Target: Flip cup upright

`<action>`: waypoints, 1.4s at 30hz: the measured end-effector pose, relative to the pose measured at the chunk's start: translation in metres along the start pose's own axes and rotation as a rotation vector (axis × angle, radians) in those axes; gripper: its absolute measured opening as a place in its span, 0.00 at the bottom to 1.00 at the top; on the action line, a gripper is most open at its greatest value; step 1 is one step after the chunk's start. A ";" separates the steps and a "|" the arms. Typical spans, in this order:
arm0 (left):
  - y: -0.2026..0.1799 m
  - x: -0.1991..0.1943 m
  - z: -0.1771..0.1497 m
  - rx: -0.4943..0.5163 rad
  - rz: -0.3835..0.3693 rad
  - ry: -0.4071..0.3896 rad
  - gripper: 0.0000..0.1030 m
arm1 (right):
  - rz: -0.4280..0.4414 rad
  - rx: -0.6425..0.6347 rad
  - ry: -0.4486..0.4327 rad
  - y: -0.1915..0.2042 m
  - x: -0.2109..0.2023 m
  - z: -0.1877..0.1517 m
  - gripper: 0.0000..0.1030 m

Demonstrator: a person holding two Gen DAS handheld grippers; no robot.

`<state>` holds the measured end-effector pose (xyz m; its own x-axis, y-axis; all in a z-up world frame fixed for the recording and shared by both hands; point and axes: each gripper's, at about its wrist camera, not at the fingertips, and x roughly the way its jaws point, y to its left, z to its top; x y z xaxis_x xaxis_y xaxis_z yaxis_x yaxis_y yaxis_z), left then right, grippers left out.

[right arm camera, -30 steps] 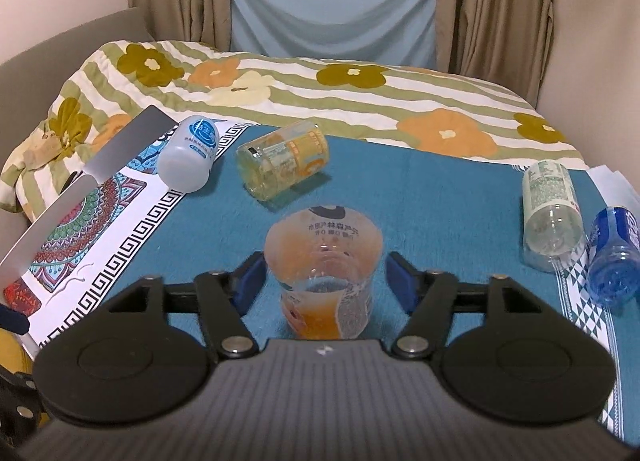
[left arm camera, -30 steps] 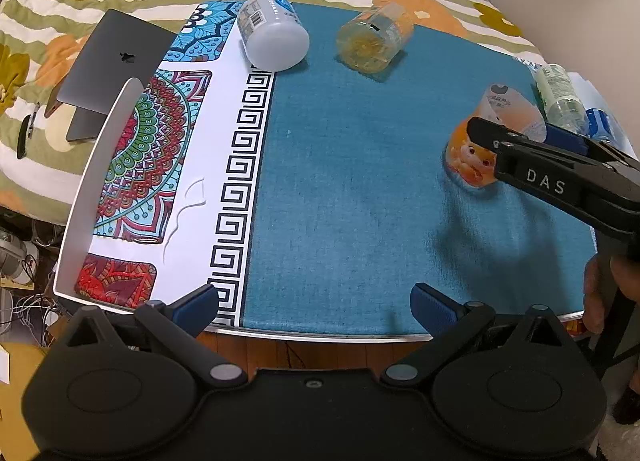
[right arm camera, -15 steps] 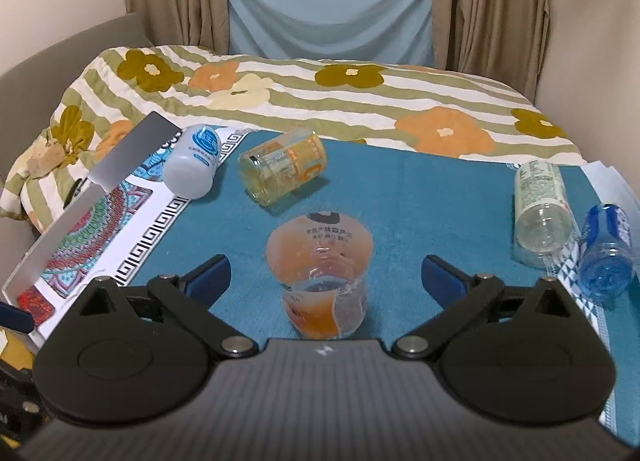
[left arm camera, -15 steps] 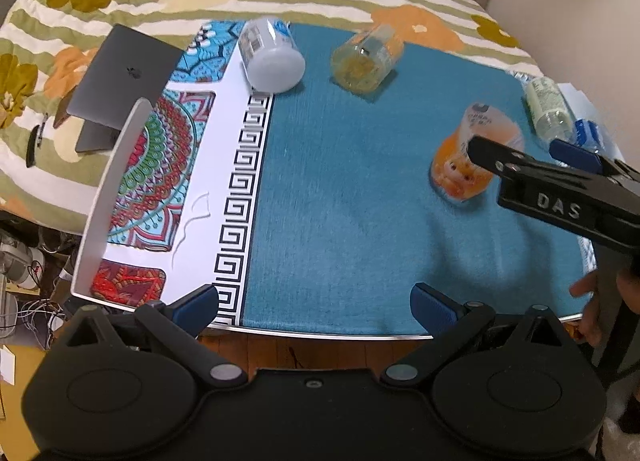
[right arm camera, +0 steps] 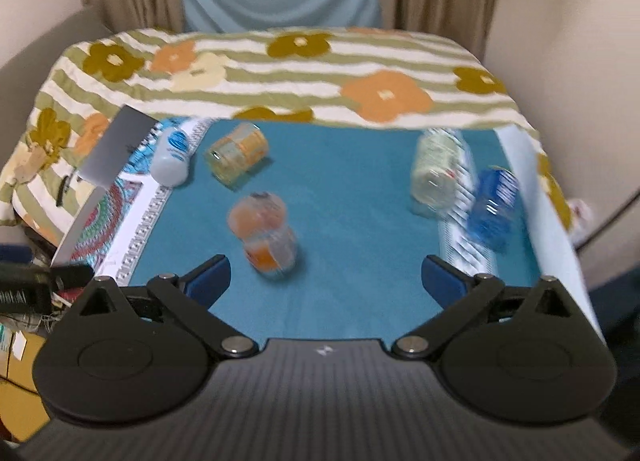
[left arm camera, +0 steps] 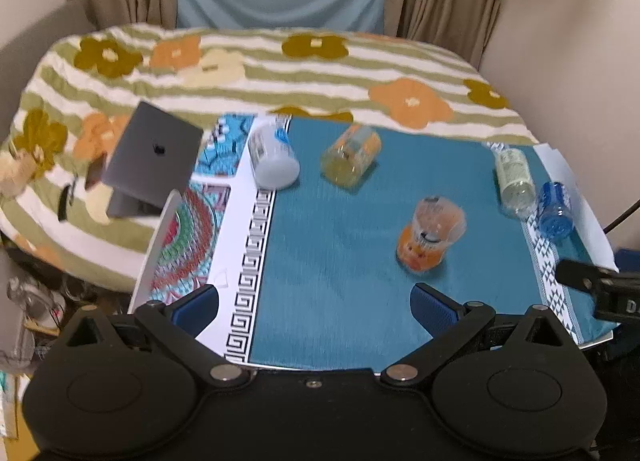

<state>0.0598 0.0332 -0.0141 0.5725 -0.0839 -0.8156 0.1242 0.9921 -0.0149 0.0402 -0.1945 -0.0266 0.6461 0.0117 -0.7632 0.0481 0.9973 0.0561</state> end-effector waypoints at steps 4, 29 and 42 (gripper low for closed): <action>-0.009 -0.014 -0.002 0.027 0.021 -0.040 1.00 | -0.018 0.022 0.038 -0.018 -0.021 -0.003 1.00; -0.037 -0.030 -0.021 0.081 0.047 -0.100 1.00 | -0.053 0.063 0.036 -0.039 -0.042 -0.025 1.00; -0.040 -0.028 -0.017 0.091 0.047 -0.098 1.00 | -0.059 0.064 0.034 -0.040 -0.041 -0.022 1.00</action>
<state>0.0252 -0.0025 -0.0010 0.6554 -0.0505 -0.7536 0.1659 0.9830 0.0784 -0.0047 -0.2337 -0.0114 0.6148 -0.0434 -0.7875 0.1344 0.9896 0.0504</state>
